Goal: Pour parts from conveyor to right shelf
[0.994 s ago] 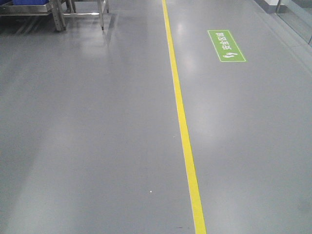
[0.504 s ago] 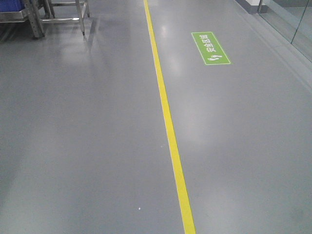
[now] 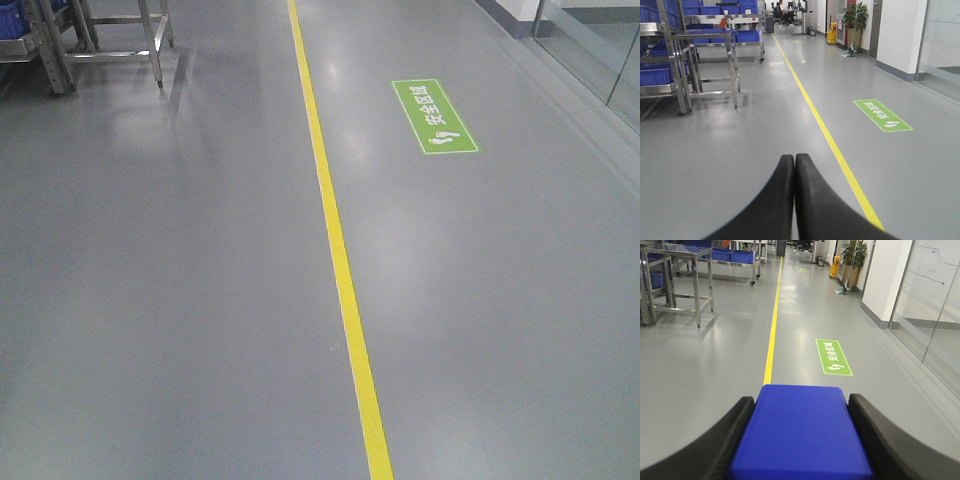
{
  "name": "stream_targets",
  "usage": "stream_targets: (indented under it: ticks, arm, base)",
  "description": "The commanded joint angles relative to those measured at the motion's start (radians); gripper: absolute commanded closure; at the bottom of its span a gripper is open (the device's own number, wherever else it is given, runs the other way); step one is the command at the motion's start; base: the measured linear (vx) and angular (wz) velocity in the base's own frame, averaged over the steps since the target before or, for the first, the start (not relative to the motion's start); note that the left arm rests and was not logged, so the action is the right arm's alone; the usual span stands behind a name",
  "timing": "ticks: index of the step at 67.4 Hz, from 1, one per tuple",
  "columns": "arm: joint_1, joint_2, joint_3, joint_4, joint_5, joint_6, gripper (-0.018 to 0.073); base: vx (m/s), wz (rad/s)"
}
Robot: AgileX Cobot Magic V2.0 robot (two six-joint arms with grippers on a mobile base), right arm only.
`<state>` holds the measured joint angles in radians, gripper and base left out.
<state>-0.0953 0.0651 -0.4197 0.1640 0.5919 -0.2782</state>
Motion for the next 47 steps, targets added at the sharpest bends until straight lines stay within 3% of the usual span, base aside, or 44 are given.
stream_targets:
  ticks: [1,47]
  arm:
    - [0.003,0.014,-0.028,0.004,-0.079,0.001,0.0565]
    - [0.003,0.014,-0.028,0.004,-0.079,0.001,0.0565]
  base:
    - [0.45,0.02]
    - [0.52,0.02]
